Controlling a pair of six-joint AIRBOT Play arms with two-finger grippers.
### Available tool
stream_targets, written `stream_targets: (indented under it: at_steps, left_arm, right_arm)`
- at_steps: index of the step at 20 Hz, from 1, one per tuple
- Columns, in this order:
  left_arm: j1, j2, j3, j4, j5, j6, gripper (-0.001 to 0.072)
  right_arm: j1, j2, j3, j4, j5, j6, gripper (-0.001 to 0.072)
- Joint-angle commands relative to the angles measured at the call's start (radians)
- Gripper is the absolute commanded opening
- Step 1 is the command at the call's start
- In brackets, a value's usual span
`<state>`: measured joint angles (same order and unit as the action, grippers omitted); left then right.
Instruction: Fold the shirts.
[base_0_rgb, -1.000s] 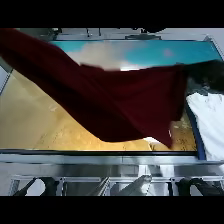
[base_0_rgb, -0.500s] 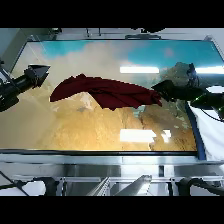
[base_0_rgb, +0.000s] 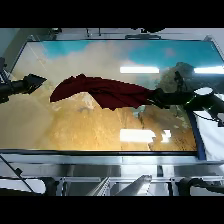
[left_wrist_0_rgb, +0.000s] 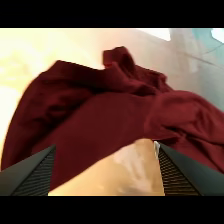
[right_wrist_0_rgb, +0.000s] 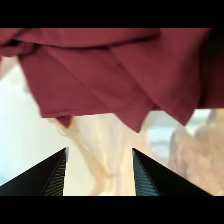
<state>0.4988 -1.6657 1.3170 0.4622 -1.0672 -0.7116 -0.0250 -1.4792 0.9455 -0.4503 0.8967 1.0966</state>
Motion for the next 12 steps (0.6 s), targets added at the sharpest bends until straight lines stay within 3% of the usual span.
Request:
stream_targets:
  at_steps: [1,7,9,11,12]
  left_arm:
    - [0.000,-0.079,0.096,0.070,0.011,-0.042,0.0709]
    - [0.013,-0.203,0.203,0.081,-0.052,-0.041,0.0701]
    - [0.013,-0.220,0.224,0.159,-0.054,-0.042,0.0701]
    - [0.012,-0.233,0.242,0.208,-0.080,-0.056,0.0701]
    - [0.012,-0.241,0.249,0.211,-0.097,-0.057,0.0701]
  right_arm:
    - [0.056,-0.074,0.001,-0.036,-0.090,0.103,0.0461]
    - [0.112,-0.216,0.004,0.129,-0.167,0.082,0.0457]
    - [0.122,-0.237,0.020,0.223,-0.168,0.000,0.0312]
    - [0.122,-0.240,0.040,0.266,-0.182,-0.013,0.0287]
    - [0.122,-0.240,0.051,0.265,-0.176,-0.013,0.0172]
